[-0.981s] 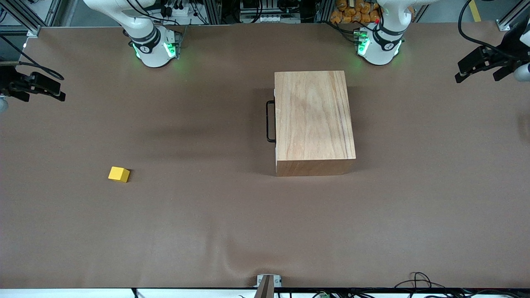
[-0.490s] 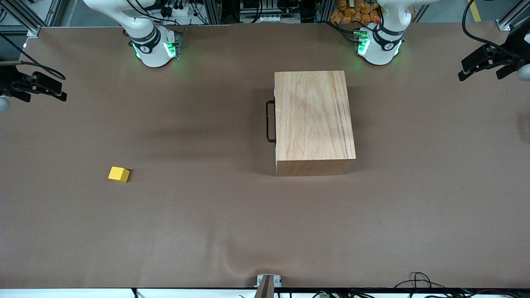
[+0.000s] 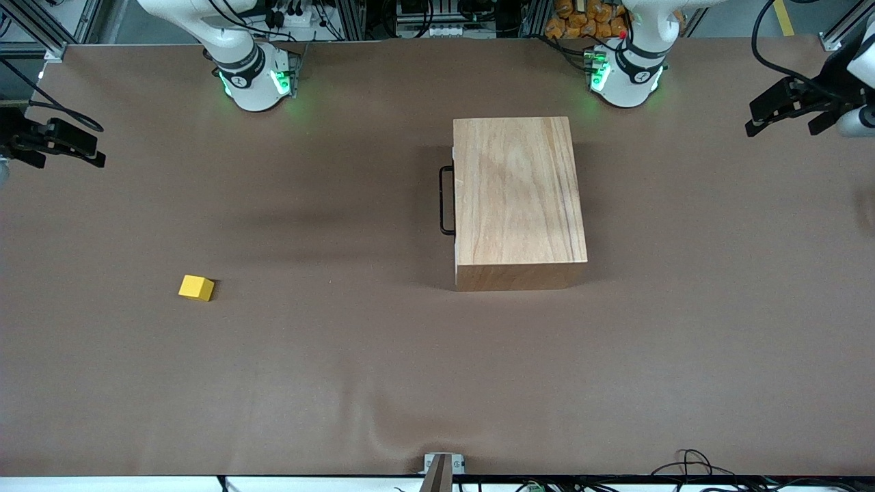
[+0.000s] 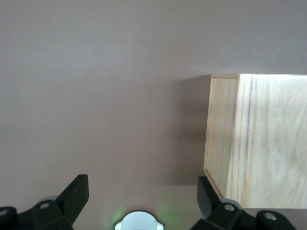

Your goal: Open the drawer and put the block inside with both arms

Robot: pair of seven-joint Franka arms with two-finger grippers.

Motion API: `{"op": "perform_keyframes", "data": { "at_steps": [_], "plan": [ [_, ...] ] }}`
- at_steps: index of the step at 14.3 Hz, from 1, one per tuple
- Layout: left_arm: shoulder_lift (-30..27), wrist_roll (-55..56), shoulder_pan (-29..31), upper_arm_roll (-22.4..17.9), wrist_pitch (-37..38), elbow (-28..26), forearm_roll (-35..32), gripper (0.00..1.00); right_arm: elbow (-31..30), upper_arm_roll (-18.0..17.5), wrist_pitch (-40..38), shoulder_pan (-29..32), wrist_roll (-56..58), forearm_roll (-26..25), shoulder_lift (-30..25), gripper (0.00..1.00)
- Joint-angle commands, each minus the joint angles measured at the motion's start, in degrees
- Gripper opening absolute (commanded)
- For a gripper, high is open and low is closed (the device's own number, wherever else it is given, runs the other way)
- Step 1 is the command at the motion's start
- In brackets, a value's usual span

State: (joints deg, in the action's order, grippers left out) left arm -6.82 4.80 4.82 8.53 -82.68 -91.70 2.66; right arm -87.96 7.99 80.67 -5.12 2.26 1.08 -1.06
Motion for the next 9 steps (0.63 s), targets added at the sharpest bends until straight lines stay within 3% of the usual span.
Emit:
{"op": "perform_keyframes", "data": {
  "at_steps": [1, 5, 9],
  "plan": [
    [4.87, 1.08, -0.25, 2.71, 0.5, 4.95, 1.12, 1.0, -0.28, -0.61, -1.3, 0.63, 0.46, -0.99, -0.96, 1.0],
    [10.94, 1.08, -0.52, 7.02, -1.51, 8.99, 1.03, 1.0, -0.2, -0.43, -0.96, 0.81, 0.29, -1.08, -0.96, 1.0],
    [15.33, 1.87, -2.88, 10.1, -6.52, 9.17, 0.5, 1.0, -0.02, -0.34, -1.13, 1.25, 0.2, -1.08, -1.05, 1.0]
  ]
}}
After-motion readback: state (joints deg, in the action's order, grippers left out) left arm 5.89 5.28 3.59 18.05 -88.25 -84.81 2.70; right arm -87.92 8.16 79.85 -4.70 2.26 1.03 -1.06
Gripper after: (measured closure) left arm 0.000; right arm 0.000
